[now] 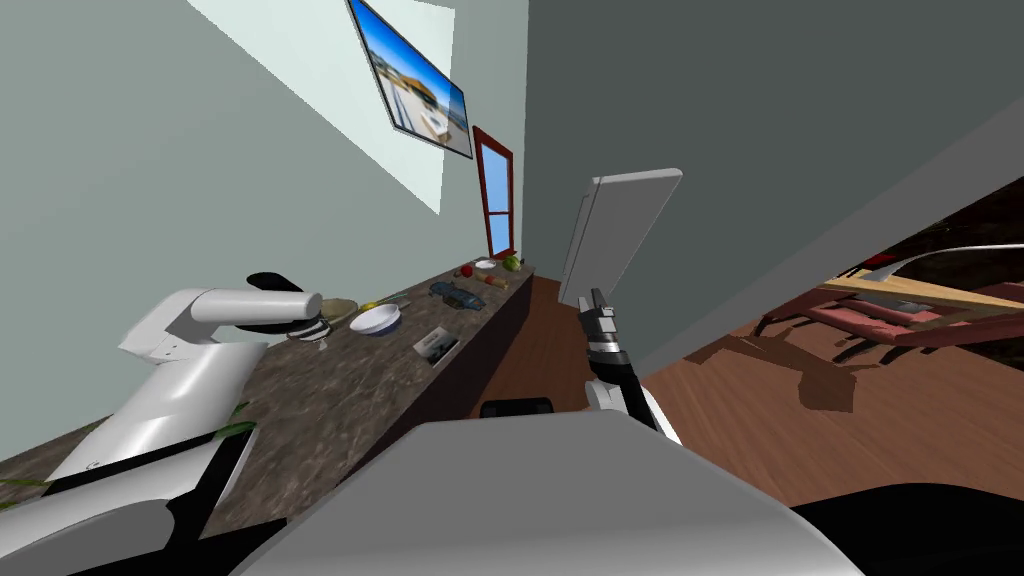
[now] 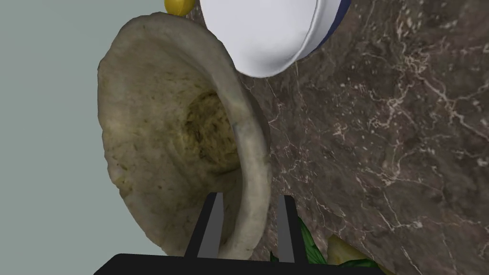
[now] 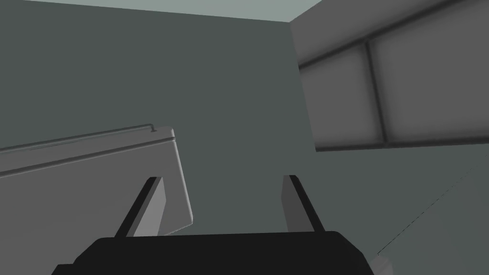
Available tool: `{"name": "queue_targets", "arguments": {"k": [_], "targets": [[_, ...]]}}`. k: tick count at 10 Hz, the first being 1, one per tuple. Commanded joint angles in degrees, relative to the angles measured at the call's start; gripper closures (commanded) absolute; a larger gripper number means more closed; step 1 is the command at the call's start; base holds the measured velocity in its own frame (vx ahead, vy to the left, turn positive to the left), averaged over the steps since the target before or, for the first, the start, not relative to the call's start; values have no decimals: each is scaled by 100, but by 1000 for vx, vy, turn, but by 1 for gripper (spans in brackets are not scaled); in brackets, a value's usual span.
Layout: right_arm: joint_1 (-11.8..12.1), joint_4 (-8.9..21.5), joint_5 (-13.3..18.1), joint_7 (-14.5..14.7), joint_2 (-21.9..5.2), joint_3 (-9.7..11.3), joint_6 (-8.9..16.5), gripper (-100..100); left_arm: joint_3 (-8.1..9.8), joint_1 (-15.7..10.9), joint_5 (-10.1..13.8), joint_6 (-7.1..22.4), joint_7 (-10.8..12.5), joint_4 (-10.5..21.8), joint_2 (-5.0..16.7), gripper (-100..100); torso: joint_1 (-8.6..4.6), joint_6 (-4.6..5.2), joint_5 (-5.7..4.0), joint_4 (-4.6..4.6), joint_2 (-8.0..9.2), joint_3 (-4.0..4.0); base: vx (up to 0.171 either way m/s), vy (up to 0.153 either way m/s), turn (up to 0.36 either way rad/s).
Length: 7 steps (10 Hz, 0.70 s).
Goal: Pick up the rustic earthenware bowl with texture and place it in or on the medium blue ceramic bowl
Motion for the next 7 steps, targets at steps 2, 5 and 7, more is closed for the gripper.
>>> {"name": "queue_targets", "arguments": {"k": [2, 5, 7], "targets": [[0, 0, 0, 0, 0, 0, 0, 0, 156, -6, 122, 73, 112, 321, 79, 100, -1, -1, -2, 4, 4, 4, 106, 55, -165], [-1, 0, 0, 0, 0, 0, 0, 0, 404, 10, 322, 229, 280, 759, 203, 100, -19, -7, -9, 16, 33, 24, 87, 45, -198], [0, 0, 0, 0, 0, 0, 0, 0, 573, 24, 462, 340, 396, 1071, 290, 100, -19, -9, -11, 18, 30, 24, 102, 65, -229]]}}
